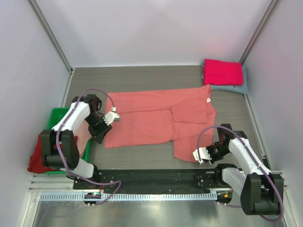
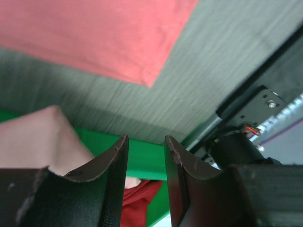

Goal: Fold and stack the t-shirts
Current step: Fold the tshirt

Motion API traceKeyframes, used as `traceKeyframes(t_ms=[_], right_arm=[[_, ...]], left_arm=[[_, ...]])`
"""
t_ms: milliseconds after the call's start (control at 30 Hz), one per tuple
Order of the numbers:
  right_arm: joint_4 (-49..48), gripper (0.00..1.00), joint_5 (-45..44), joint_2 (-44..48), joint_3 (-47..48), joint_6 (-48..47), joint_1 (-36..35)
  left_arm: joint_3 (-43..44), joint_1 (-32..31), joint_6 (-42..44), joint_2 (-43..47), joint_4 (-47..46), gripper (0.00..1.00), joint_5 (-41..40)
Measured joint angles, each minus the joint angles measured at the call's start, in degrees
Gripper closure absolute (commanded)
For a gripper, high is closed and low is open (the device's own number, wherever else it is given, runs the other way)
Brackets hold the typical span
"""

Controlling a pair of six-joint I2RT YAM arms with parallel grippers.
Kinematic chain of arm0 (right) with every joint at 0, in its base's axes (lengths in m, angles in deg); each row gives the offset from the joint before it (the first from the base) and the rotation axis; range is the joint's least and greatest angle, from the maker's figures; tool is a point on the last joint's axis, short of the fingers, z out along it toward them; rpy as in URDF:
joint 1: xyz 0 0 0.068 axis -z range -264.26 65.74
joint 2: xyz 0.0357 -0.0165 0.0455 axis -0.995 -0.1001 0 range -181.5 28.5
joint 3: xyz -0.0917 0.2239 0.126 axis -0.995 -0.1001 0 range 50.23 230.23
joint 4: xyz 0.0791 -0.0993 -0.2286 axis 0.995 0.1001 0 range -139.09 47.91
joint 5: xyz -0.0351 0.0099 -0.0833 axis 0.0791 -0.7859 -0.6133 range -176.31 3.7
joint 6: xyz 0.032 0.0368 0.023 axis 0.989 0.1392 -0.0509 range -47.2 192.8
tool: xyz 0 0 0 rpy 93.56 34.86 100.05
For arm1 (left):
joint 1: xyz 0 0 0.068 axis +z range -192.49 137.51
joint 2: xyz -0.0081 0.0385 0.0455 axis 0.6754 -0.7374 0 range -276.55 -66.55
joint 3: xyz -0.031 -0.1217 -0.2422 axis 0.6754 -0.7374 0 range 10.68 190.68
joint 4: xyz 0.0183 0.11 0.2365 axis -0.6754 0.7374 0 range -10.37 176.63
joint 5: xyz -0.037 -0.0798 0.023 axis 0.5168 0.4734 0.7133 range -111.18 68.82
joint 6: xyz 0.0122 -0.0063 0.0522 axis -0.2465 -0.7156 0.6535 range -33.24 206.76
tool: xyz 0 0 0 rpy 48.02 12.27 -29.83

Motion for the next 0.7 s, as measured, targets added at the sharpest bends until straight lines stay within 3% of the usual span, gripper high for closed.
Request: traceKeyframes(t_ms=[300,700], right_arm=[[-0.6,0.99,-1.6,1.2,-0.4,-0.5,0.0],[-0.7,0.99,-1.7,0.0,-0.1,-0.6,0.0]], left_arm=[[-0.1,-2.6,-0.2,-8.7,0.0,0.61,1.3],[-1.3,-5.7,-5.6,-17.2,-7.4,0.62,-0.7]])
